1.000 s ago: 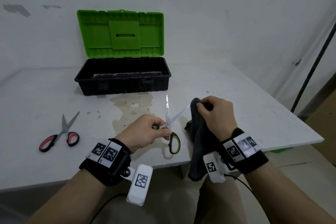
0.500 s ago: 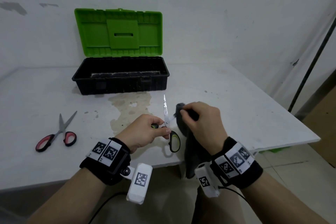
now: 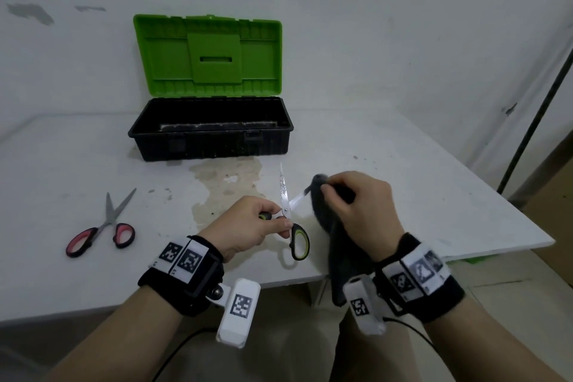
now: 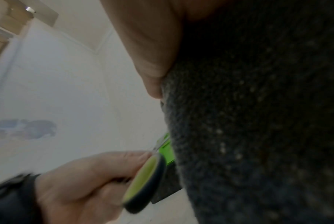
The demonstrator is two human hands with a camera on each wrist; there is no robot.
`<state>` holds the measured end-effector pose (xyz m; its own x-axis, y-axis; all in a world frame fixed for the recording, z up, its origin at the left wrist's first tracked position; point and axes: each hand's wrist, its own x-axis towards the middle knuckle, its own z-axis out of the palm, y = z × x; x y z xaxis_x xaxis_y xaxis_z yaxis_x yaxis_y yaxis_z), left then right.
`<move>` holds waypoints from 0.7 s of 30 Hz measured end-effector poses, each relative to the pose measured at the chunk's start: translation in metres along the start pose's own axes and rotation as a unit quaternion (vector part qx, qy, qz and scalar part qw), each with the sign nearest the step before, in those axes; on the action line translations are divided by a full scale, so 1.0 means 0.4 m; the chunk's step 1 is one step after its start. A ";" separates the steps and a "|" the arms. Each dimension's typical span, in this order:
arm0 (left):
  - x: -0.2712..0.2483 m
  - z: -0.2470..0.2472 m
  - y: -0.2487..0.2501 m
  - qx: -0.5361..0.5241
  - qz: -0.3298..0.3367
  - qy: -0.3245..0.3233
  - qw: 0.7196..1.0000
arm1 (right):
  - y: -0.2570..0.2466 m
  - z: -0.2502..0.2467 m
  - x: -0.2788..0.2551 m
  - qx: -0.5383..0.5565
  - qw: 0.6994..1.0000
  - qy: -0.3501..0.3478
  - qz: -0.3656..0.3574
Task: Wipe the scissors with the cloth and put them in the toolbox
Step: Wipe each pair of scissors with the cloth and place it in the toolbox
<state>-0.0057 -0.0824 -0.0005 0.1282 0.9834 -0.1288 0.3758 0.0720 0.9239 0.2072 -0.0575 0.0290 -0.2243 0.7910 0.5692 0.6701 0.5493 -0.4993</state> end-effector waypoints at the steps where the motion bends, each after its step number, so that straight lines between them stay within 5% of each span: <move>1: 0.001 0.003 0.003 -0.008 -0.005 -0.006 1.000 | -0.017 0.011 -0.015 0.000 0.999 -0.031 -0.032; 5: 0.000 0.013 0.011 -0.012 -0.006 -0.025 1.000 | -0.020 0.064 -0.038 -0.006 0.993 -0.089 -0.082; 12: -0.010 0.006 0.005 -0.025 -0.025 -0.034 0.999 | 0.040 0.038 0.024 -0.034 0.999 -0.018 0.038; 15: -0.009 0.007 0.003 -0.027 -0.036 -0.021 0.999 | 0.036 0.010 0.027 -0.035 0.999 0.019 0.037; 21: 0.000 0.011 0.008 -0.020 -0.040 -0.029 0.999 | -0.029 0.053 -0.038 -0.010 0.994 -0.091 -0.051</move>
<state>-0.0005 -0.0829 0.0011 0.1538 0.9629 -0.2217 0.3493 0.1569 0.9238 0.1877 -0.0701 0.0123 -0.4155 0.7679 0.4876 0.6503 0.6255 -0.4310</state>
